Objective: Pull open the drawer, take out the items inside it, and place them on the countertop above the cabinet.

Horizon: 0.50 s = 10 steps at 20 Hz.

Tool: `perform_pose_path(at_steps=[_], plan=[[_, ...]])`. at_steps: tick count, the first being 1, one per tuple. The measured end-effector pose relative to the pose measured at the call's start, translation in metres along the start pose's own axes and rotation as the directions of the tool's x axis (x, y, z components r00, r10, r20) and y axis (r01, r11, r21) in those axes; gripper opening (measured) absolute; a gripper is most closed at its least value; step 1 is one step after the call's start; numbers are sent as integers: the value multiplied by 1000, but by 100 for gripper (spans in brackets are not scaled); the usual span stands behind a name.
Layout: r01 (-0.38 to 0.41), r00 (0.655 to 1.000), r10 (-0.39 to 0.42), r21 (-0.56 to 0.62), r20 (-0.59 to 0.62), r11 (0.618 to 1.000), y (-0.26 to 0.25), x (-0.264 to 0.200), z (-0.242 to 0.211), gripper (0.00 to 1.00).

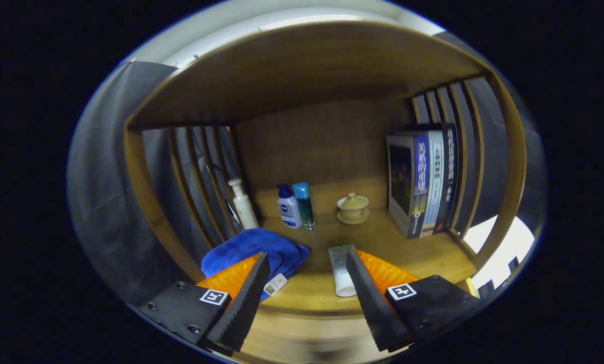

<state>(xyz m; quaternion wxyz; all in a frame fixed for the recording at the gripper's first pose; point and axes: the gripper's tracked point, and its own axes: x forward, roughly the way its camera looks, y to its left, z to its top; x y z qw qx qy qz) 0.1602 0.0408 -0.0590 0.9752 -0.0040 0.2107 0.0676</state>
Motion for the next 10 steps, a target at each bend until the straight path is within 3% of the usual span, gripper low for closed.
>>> perform_pose_path(at_steps=[6,10], plan=[[-83,992,86,-31,93,996,51,-77,-18,98],[-41,986,51,-69,159,997,51,-114,-49,98]])
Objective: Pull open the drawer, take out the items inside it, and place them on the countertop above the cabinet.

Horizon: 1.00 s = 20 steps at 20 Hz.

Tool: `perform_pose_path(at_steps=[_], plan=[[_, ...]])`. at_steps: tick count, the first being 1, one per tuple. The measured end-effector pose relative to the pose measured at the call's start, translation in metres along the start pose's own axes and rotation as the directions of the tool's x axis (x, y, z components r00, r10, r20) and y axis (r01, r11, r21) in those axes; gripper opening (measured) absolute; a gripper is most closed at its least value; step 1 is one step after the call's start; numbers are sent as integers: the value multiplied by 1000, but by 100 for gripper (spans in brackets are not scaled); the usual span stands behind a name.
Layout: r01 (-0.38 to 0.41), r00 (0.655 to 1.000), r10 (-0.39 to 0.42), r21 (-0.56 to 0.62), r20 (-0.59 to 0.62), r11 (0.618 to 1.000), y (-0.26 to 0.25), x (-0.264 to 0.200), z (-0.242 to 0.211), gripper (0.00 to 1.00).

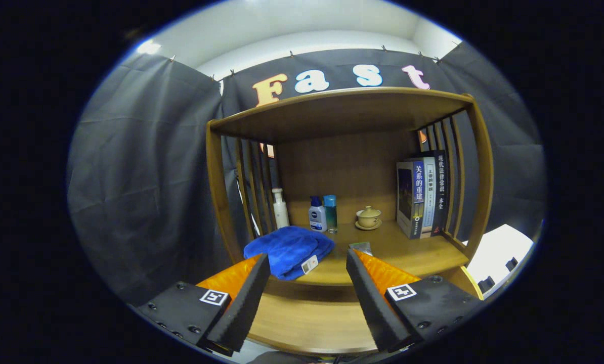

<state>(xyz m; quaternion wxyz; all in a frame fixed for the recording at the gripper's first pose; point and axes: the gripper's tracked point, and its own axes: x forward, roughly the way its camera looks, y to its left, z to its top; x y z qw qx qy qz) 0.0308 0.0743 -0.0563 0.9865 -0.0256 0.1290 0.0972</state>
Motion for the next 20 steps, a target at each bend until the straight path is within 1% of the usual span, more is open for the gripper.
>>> perform_pose_path(at_steps=[3,4,8,12,15,18,20], plan=[[79,996,-77,-35,50,996,-8,-26,-14,98],[91,995,-89,-31,54,995,-9,-30,-21,98],[112,992,-110,-36,61,993,-13,-50,-48,98],[142,989,-137,-77,64,987,-23,-66,-89,99],[145,989,-144,-88,10,986,-29,-72,-129,99],[145,989,-147,-63,-29,987,-30,-73,-157,99],[168,984,-171,-57,-54,984,-37,-72,-174,98]])
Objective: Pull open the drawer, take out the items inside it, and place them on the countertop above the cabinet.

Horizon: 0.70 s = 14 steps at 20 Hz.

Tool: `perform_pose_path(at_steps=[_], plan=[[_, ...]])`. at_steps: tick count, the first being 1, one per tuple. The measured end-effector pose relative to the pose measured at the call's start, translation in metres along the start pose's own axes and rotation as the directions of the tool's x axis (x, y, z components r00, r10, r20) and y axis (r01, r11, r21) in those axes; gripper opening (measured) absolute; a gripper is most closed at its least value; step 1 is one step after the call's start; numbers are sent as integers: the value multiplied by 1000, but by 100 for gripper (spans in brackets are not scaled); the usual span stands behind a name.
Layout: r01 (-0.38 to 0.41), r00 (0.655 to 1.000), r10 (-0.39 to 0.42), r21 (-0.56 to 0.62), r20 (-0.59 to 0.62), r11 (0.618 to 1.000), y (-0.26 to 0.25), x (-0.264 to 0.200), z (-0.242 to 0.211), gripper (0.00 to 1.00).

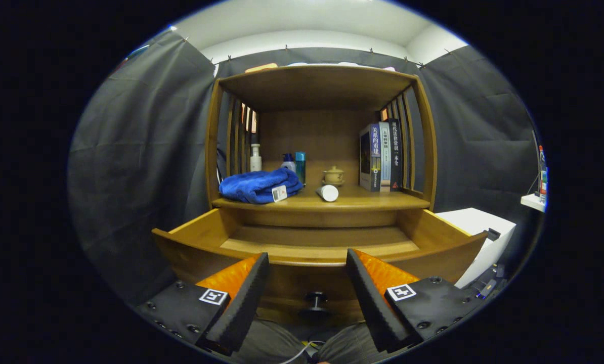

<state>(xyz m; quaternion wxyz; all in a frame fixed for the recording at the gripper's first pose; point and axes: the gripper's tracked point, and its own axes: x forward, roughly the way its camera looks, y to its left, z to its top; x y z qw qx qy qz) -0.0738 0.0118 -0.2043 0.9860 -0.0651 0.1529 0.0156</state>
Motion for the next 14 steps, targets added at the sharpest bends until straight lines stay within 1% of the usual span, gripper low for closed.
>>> perform_pose_path(at_steps=[2,6,14], plan=[[8,1000,-9,13,17,1000,-1,1,-3,98],[20,999,-19,-30,27,999,-2,-4,-14,98],[61,997,-58,-64,48,996,1,-3,-22,96]])
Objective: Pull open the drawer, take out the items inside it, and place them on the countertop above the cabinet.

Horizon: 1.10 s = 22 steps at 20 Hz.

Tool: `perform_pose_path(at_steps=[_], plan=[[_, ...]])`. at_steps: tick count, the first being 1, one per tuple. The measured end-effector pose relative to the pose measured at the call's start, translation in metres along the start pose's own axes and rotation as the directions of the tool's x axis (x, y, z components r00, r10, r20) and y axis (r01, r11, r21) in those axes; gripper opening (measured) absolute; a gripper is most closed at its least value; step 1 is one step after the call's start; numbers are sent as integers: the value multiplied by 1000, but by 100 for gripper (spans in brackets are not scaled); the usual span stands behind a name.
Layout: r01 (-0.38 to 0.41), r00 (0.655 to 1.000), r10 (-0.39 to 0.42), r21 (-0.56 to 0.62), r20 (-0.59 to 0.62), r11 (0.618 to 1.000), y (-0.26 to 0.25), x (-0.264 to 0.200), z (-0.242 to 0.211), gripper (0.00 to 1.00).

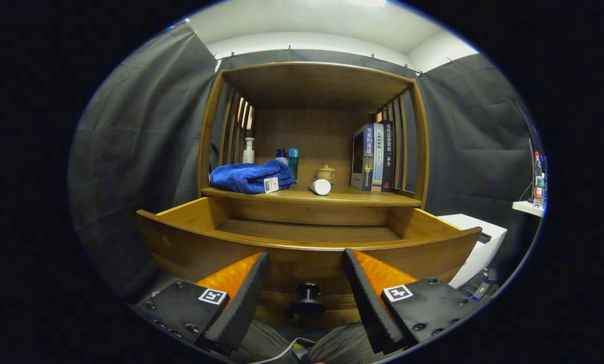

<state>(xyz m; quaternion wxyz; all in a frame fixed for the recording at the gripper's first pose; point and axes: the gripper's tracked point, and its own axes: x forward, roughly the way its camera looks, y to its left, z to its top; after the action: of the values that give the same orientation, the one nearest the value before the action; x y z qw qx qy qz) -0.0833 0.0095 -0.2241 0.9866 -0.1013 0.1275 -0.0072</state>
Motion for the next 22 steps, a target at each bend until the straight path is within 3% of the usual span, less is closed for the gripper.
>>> perform_pose_path(at_steps=[12,22], plan=[[22,999,-21,-33,25,999,-4,14,4,99],[22,1000,-22,26,19,999,-4,77,15,99]])
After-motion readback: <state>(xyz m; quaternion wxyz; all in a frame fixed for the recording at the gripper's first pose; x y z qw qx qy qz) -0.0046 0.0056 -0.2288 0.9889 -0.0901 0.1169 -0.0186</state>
